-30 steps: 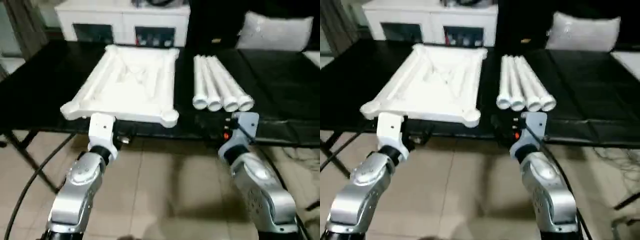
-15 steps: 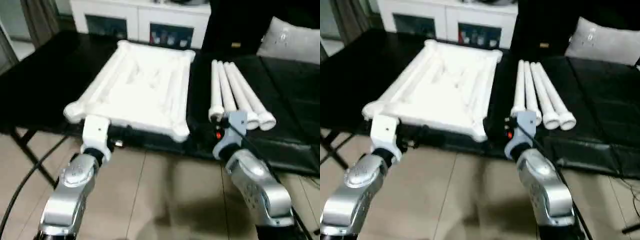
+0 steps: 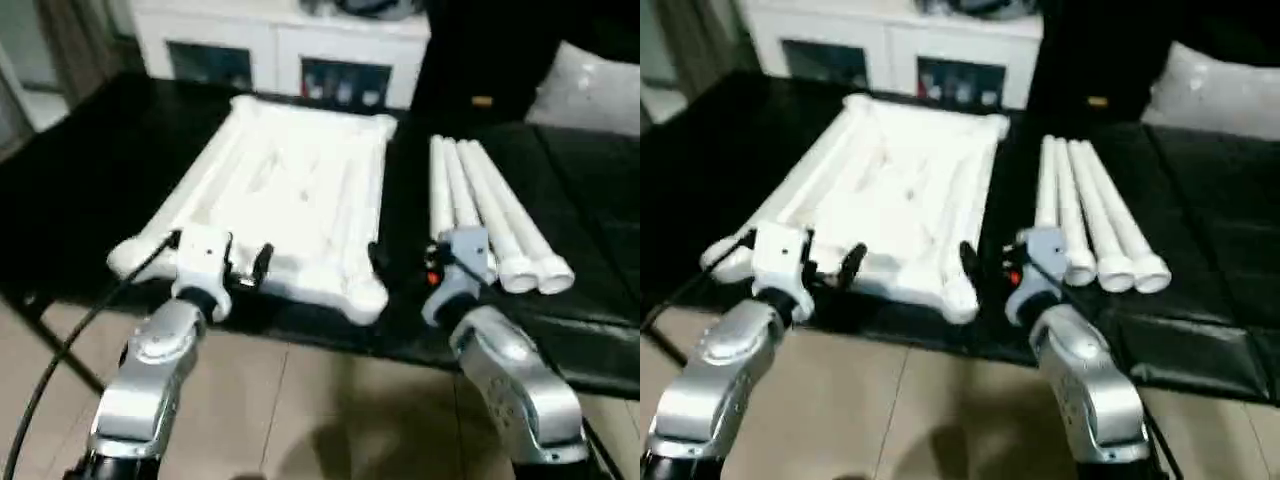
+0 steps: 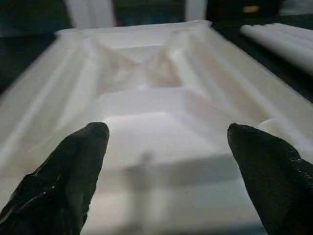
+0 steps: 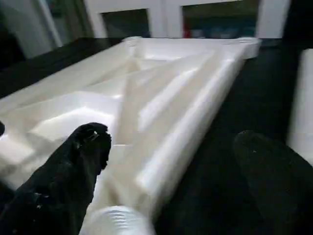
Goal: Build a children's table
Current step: Move to table
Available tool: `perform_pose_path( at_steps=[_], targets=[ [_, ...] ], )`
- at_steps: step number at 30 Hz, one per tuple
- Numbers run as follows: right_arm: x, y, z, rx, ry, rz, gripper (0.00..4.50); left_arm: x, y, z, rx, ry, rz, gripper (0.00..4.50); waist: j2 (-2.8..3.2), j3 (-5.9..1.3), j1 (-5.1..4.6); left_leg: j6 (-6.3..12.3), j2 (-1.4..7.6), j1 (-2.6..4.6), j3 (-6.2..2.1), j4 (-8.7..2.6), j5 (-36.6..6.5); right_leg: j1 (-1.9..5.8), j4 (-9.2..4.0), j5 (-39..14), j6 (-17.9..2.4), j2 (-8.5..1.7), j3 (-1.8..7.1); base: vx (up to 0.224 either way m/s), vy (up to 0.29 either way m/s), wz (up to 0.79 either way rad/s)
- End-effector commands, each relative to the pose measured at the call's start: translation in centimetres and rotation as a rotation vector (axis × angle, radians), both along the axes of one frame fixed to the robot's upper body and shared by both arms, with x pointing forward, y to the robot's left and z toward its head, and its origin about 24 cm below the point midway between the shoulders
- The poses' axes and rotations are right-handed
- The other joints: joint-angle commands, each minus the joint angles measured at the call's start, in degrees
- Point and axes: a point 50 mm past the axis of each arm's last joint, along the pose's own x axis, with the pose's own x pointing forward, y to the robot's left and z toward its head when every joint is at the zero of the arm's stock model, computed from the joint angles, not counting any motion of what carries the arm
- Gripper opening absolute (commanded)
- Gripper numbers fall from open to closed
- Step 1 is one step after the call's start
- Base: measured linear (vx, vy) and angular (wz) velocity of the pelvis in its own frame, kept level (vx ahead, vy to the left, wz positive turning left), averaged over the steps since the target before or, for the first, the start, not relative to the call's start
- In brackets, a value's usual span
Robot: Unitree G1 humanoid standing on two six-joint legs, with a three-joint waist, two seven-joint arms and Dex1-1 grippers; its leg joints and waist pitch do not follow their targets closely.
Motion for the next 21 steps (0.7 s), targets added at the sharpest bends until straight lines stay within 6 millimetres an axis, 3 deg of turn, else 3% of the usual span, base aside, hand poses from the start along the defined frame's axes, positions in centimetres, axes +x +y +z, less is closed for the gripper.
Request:
perform_pose_path(
  at_steps=[1,2,3,4,5,6,7,8,9,10,11,12,13,14,15,16,17,18,19,21],
  targets=[
    [-0.3,-0.8,0.6,-0.023,-0.030,-0.009,4.50,0.1,-1.0,0.1,-0.008,-0.004,-0.044,4.38,-0.34,-2.04,-0.76,8.61,5.83,3.09,0.81,-7.13,-10.0,1.28,-5.52,0.3,-4.9,-1.73,2.51,0.136,-0.080,-0.52],
    [-0.3,-0.9,0.6,-0.029,-0.031,-0.008,4.50,0.1,-1.0,0.1,-0.005,-0.003,-0.052,4.38,-2.03,-1.68,0.27,5.71,1.78,1.73,2.73,-3.75,-14.3,3.73,-8.95,-10.8,-8.0,-1.96,6.20,0.129,-0.097,-0.62],
    [-0.4,-0.9,0.7,-0.042,-0.036,-0.008,4.50,0.0,-1.0,0.1,-0.001,-0.002,-0.059,4.38,-1.59,-2.74,3.87,4.85,0.87,-5.13,-2.55,4.91,-1.8,11.50,-11.38,-28.8,-10.2,-10.95,10.99,0.129,-0.066,-0.30],
    [-0.4,-1.0,0.7,-0.049,-0.039,-0.009,4.50,0.0,-1.0,0.1,0.001,-0.001,-0.064,4.38,-1.71,-2.60,3.06,4.03,0.75,-6.27,-3.35,5.41,1.1,11.29,-10.93,-26.7,-9.5,-9.83,10.52,0.129,-0.066,-0.30],
    [-0.5,-1.0,0.7,-0.047,-0.034,-0.003,4.50,-0.1,-1.0,0.1,0.008,-0.002,-0.079,4.38,-1.22,-2.59,2.57,2.34,0.24,-7.18,-3.90,5.42,5.0,10.81,-10.47,-20.6,-10.2,-7.77,8.53,0.123,-0.059,-0.11],
    [-0.6,-1.0,0.7,-0.045,-0.031,0.006,4.50,-0.1,-1.0,0.1,0.014,0.000,-0.092,4.38,-1.09,-2.57,2.31,2.16,0.34,-7.12,-3.73,4.72,6.8,10.35,-10.84,-18.1,-11.6,-7.02,7.57,0.115,-0.037,-0.04],
    [-0.7,-1.0,0.7,-0.054,-0.032,0.026,4.50,-0.2,-1.0,0.2,0.032,-0.010,-0.121,4.38,0.12,-1.67,2.20,2.46,0.98,-7.02,-3.43,1.18,12.0,8.47,-11.27,-15.4,-12.8,-4.65,4.71,0.115,-0.037,-0.04],
    [-0.7,-1.0,0.7,-0.056,-0.033,0.031,4.50,-0.2,-1.0,0.2,0.035,-0.010,-0.128,4.38,0.76,-1.76,2.31,3.05,1.50,-6.48,-3.17,-1.17,13.2,8.19,-11.36,-15.4,-12.1,-3.49,3.51,0.129,0.020,-0.01],
    [-0.9,-1.1,0.9,-0.095,-0.039,0.089,4.50,-0.3,-0.8,0.2,0.063,-0.010,-0.185,4.38,3.89,-2.16,1.29,5.12,6.36,-5.23,-5.43,-6.28,9.3,6.85,-8.01,-6.0,-6.9,-0.24,1.07,0.150,0.078,-0.10],
    [-1.0,-1.2,0.9,-0.115,-0.043,0.113,4.50,-0.2,-0.8,0.1,0.075,-0.008,-0.204,4.38,4.30,-2.96,0.81,6.76,7.83,-4.27,-6.82,-5.85,11.3,5.98,-5.28,-0.5,-5.6,0.71,0.50,0.150,0.078,-0.10],
    [-0.9,-1.5,1.0,-0.124,-0.048,0.130,4.50,-0.2,-0.7,0.1,0.085,-0.004,-0.241,4.38,3.87,-4.49,0.93,11.74,9.93,-0.83,-8.33,-3.98,18.5,3.56,-3.88,8.1,-5.3,-1.25,1.51,0.135,0.079,-0.07],
    [-0.9,-1.7,1.1,-0.128,-0.051,0.137,4.50,-0.2,-0.7,0.2,0.092,-0.002,-0.265,4.38,3.66,-4.85,0.86,13.35,9.96,-0.82,-8.43,-3.07,25.7,3.26,-3.56,13.1,-5.6,-2.20,1.99,0.093,0.055,0.05],
    [-0.8,-2.0,1.3,-0.134,-0.053,0.162,4.50,-0.2,-0.5,0.3,0.086,0.009,-0.307,4.38,2.97,-4.85,1.70,14.24,8.54,-1.98,-7.42,-1.94,36.6,3.17,-3.66,21.5,-6.0,-3.21,2.90,0.093,0.055,0.05],
    [-0.6,-2.2,1.5,-0.142,-0.057,0.191,4.50,-0.2,-0.4,0.4,0.081,0.019,-0.351,4.38,2.21,-4.86,2.39,11.90,5.90,-4.10,-5.49,-2.20,34.8,5.23,-3.74,27.2,-6.9,-3.62,2.92,0.060,0.044,-0.04],
    [-0.6,-2.3,1.6,-0.145,-0.059,0.202,4.50,-0.2,-0.4,0.5,0.081,0.022,-0.367,4.23,2.07,-4.87,2.85,8.93,5.12,-5.19,-4.44,-2.74,27.8,6.06,-3.81,30.0,-6.9,-3.84,2.90,0.000,0.000,0.00],
    [-0.5,-2.3,1.8,-0.155,-0.063,0.235,4.50,-0.1,-0.3,0.7,0.088,0.027,-0.402,4.23,2.11,-4.68,2.97,7.49,5.23,-5.42,-4.24,-3.10,23.6,6.10,-4.05,29.3,-7.0,-3.84,2.81,0.000,0.000,0.00],
    [-0.5,-2.3,1.9,-0.166,-0.068,0.268,4.50,0.0,-0.2,0.8,0.089,0.032,-0.449,4.13,2.37,-4.09,3.05,5.20,5.78,-5.28,-4.11,-3.92,14.1,5.76,-4.85,23.0,-7.7,-3.79,2.72,0.000,0.000,0.00],
    [-0.5,-2.3,2.0,-0.178,-0.072,0.307,4.50,0.0,-0.1,1.0,0.099,0.033,-0.496,4.03,2.39,-3.69,2.95,4.32,6.04,-5.11,-4.12,-4.46,9.0,5.67,-5.35,18.1,-8.4,-3.81,2.73,-0.053,0.003,-0.05],
    [-0.5,-2.3,2.1,-0.190,-0.072,0.348,4.50,0.0,0.1,1.1,0.107,0.042,-0.544,4.00,2.51,-3.34,2.65,2.43,6.44,-4.72,-4.12,-5.27,1.3,5.79,-5.94,9.6,-9.7,-3.84,2.92,-0.053,0.003,-0.05],
    [-0.6,-2.3,2.1,-0.196,-0.071,0.374,4.50,0.1,0.2,1.2,0.111,0.048,-0.573,3.78,2.44,-2.68,2.50,0.90,6.54,-4.20,-3.64,-6.06,-6.2,5.39,-7.10,-0.3,-10.7,-4.12,3.51,-0.065,-0.006,-0.02]
  ],
)
